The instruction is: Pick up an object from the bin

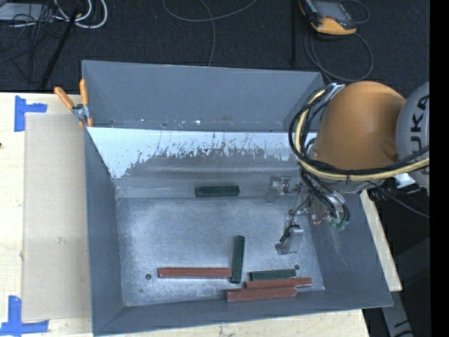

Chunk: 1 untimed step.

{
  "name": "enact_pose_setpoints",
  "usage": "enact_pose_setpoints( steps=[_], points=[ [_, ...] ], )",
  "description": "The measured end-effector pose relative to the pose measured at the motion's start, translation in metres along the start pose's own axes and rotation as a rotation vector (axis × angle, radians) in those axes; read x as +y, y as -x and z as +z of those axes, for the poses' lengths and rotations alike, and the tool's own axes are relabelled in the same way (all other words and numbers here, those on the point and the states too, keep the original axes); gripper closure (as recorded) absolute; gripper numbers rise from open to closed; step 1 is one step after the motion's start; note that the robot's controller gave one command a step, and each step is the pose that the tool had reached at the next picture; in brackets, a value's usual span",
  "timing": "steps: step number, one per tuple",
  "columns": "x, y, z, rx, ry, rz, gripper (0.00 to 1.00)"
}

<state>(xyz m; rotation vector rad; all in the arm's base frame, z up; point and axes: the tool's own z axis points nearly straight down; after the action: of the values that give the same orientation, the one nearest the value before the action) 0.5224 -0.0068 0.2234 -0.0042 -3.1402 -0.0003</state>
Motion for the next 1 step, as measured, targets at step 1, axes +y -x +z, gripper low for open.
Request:
enact_pose_setpoints(
  steps=[1],
  points=[
    [0.099,-0.0375,0.0903,0.008,0.002,-0.212,0.0]
  ],
)
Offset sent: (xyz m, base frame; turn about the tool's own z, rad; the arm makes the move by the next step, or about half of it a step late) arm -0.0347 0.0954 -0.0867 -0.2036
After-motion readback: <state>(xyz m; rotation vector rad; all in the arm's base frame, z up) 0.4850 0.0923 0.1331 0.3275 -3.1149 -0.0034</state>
